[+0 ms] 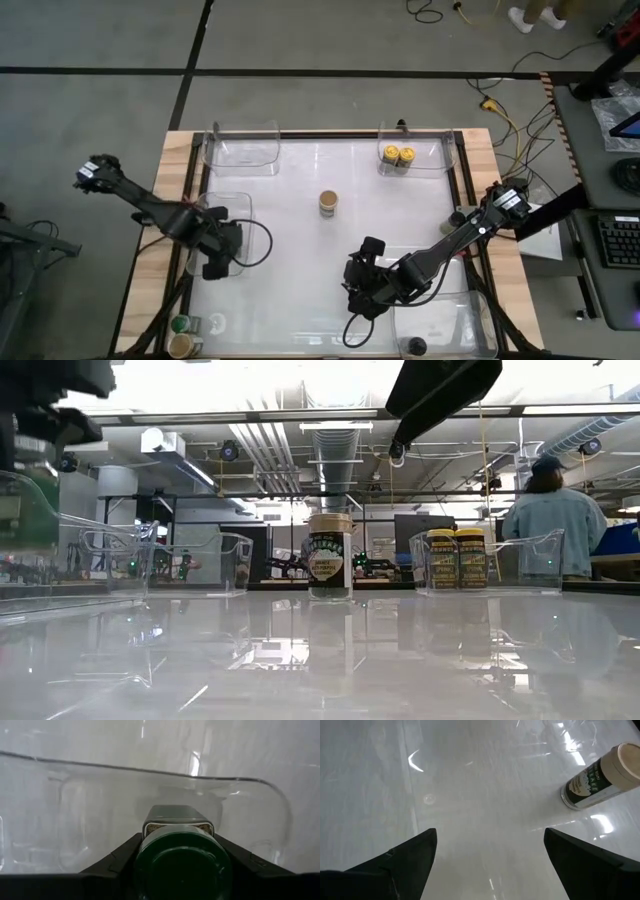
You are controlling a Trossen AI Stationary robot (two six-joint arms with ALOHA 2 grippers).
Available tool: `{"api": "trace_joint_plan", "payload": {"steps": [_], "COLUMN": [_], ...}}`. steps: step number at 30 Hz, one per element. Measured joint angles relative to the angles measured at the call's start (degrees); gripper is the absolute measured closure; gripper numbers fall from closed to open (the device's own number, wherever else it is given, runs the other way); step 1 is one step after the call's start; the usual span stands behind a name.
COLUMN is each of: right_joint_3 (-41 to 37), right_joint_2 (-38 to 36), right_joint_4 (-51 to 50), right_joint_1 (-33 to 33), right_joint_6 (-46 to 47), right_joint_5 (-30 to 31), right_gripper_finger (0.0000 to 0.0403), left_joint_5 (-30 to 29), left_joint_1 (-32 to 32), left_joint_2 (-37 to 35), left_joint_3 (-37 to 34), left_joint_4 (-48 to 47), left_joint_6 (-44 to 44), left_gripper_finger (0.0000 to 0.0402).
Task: Sort spices by type
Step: Put the top green seasoning bottle into the middle transparent bin
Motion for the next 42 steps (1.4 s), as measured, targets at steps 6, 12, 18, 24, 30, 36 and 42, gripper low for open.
{"api": "trace_joint_plan", "payload": {"steps": [6, 12, 18, 24, 30, 36, 42], "right_joint_3": [-0.25, -1.01, -2.33, -3.23, -3.24, -3.25, -3.23], "right_joint_2": [0.02, 0.02, 0.02, 0.02, 0.02, 0.02, 0.02], "right_joint_4": [0.02, 0.36, 2.61, 3.02, 3.57, 4.28, 4.31], "right_joint_1": [0.0, 0.0, 0.0, 0.0, 0.0, 0.0, 0.0], "right_joint_6": [-0.01, 0.11, 0.02, 0.13, 0.02, -0.36, -0.4], "right_joint_5": [-0.02, -0.02, -0.06, -0.08, -0.09, -0.09, -0.09], "right_gripper_finger": [0.0044, 0.0044, 0.0044, 0.0044, 0.0044, 0.0044, 0.0044], "left_joint_5": [2.65, 2.97, 4.15, 5.85, 5.92, 7.26, 7.32], "left_joint_1": [0.39, 0.39, 0.39, 0.4, 0.39, 0.39, 0.39], "left_joint_2": [0.09, 0.09, 1.32, 2.58, 2.84, 3.17, 4.26], "left_joint_3": [-3.84, -5.92, -6.96, -6.94, -6.96, -6.96, -6.96], "left_joint_4": [7.34, 8.42, 9.65, 12.41, 12.34, 13.04, 13.48], "left_joint_6": [1.35, 0.73, 1.49, 2.73, 2.81, 2.17, 2.64], "left_gripper_finger": [0.0224, 0.0224, 0.0224, 0.0224, 0.0224, 0.0224, 0.0224]}}
